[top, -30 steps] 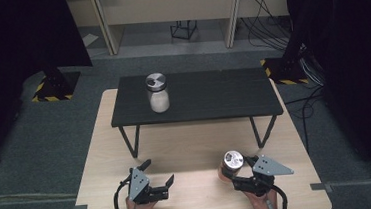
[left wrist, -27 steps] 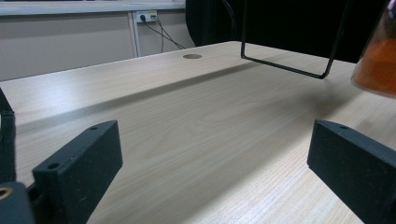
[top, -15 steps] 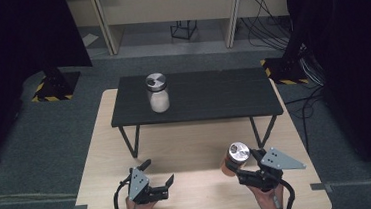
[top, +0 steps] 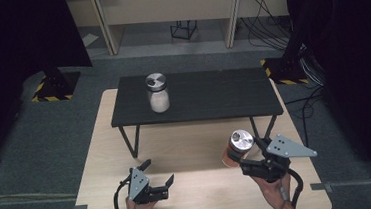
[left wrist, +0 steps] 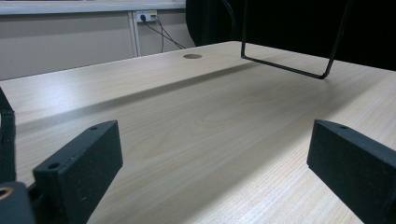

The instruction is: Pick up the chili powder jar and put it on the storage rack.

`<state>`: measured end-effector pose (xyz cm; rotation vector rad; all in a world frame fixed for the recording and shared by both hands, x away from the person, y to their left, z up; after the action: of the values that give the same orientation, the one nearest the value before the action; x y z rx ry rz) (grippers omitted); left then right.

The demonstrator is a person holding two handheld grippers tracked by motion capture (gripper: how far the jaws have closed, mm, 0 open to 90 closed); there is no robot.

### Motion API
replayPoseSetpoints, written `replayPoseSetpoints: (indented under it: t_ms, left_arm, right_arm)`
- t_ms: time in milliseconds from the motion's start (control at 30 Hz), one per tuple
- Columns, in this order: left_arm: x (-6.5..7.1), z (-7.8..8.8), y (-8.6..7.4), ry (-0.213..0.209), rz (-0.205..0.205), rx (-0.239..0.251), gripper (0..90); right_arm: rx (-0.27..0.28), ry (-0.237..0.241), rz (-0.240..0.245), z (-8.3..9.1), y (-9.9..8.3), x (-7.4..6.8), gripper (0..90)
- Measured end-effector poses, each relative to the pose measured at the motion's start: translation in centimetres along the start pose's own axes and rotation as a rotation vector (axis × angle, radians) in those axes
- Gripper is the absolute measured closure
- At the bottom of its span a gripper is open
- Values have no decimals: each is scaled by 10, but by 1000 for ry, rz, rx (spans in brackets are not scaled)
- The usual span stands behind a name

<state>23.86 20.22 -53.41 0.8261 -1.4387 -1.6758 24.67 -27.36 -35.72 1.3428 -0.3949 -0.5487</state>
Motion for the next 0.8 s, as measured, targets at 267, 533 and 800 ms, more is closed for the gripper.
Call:
replayPoseSetpoints:
  t_ms: [267, 533, 800]
  left_arm:
    - [0, 0, 0, 1, -1, 0, 26]
    - [0, 0, 0, 0, -1, 0, 24]
    - [0, 0, 0, -2, 0, 0, 25]
  right_arm:
    - [10, -5, 28, 4, 50, -1, 310]
    - [10, -33, 42, -14, 86, 8, 310]
    - [-13, -98, 13, -43, 106, 27, 310]
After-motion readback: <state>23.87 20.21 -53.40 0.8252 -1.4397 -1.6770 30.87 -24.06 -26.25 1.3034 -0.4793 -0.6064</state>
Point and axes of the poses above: each handheld gripper's, and its own axes: z roughly backward along the jaws, y roughly out of its top, x roughly to its right, the point moved 6 cm from there along -z, roughly forward along the jaws, and after that the axes turned 6 degrees about y, right-handed, at the moved point
